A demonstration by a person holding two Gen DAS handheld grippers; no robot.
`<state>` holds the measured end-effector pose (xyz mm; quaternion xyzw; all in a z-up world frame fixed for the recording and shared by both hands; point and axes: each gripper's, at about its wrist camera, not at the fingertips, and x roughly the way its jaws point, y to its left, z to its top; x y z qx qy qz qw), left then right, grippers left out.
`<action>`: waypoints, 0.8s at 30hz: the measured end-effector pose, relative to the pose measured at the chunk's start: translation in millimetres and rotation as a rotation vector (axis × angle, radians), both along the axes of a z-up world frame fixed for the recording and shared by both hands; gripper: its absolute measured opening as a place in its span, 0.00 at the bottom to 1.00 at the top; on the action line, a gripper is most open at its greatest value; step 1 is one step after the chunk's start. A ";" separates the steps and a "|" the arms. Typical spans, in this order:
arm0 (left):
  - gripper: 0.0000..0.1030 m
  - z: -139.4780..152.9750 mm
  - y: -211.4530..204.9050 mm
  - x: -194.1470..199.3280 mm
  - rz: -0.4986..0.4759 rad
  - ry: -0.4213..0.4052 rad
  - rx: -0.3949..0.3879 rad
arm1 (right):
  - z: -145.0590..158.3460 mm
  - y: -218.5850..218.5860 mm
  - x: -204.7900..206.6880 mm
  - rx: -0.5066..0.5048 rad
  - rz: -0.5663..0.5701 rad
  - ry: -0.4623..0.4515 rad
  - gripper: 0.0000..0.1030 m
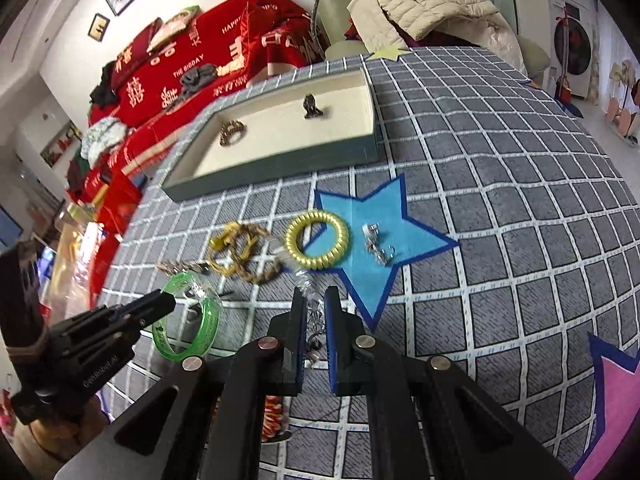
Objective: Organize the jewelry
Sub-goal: 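Lift the green bangle and silver chain bracelet and carry both into the tray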
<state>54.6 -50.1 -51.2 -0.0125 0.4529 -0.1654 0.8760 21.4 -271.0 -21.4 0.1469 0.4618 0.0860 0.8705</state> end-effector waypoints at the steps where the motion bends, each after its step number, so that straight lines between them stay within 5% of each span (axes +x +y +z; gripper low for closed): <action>1: 0.28 2.4 1.0 0.0 0.001 -0.005 -0.003 | 2.2 0.5 0.3 0.002 0.001 -0.005 0.09; 12: 0.28 22.8 12.6 11.3 0.026 -0.043 -0.037 | 31.4 1.5 14.8 0.046 0.018 -0.061 0.09; 24: 0.28 54.6 24.3 61.2 0.057 -0.118 -0.040 | 77.5 11.8 75.0 0.033 0.075 -0.136 0.09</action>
